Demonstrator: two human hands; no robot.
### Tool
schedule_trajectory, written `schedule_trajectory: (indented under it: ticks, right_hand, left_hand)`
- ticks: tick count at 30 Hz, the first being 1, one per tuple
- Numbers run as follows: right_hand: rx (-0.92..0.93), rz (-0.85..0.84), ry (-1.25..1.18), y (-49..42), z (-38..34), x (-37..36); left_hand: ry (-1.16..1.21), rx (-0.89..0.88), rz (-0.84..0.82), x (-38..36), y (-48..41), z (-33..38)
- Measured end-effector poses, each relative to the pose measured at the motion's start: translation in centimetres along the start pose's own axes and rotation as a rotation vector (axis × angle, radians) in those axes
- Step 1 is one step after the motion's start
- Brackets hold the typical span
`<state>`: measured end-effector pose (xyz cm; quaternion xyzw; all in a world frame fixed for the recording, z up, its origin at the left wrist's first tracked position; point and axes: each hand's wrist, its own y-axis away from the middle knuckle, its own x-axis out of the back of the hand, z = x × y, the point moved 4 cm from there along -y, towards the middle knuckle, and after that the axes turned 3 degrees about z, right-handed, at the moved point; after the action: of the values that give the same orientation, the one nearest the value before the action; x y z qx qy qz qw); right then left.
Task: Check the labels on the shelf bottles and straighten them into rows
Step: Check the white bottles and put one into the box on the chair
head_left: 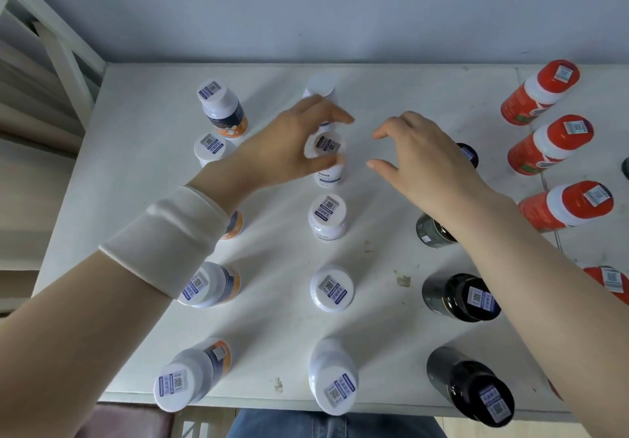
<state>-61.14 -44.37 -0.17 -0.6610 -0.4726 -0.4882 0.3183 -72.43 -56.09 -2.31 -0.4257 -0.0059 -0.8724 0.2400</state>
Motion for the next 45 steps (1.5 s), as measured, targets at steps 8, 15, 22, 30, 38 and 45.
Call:
schedule_trajectory:
  ticks: [8, 15, 22, 30, 38, 45]
  right_hand:
    - [-0.022, 0.039, -0.076, -1.1, 0.2, 0.1]
    - [-0.125, 0.123, -0.608, -1.1, 0.7, 0.4]
    - [0.097, 0.056, -1.095, 1.5, -0.8, 0.6]
    - [0.100, 0.010, -1.168, 4.3, -2.1, 0.8]
    - [-0.064, -0.377, -1.627, 7.5, -4.2, -0.6]
    - [-0.111, -0.042, -1.661, 9.4, -4.3, -0.2]
  left_hand:
    - [-0.235, 0.322, 0.108, 0.0, -4.6, -3.2]
    - [0.175, 0.277, 0.296, 3.4, -2.3, -0.4]
    - [0.526, -0.038, 0.215, 5.3, 2.6, 7.6]
    - [0.657, 0.082, 0.222, 4.6, 4.8, 8.7]
    - [0.837, 0.326, 0.093, 4.1, 6.2, 8.1]
    - [0.882, 0.233, 0.204, 4.1, 8.8, 8.9]
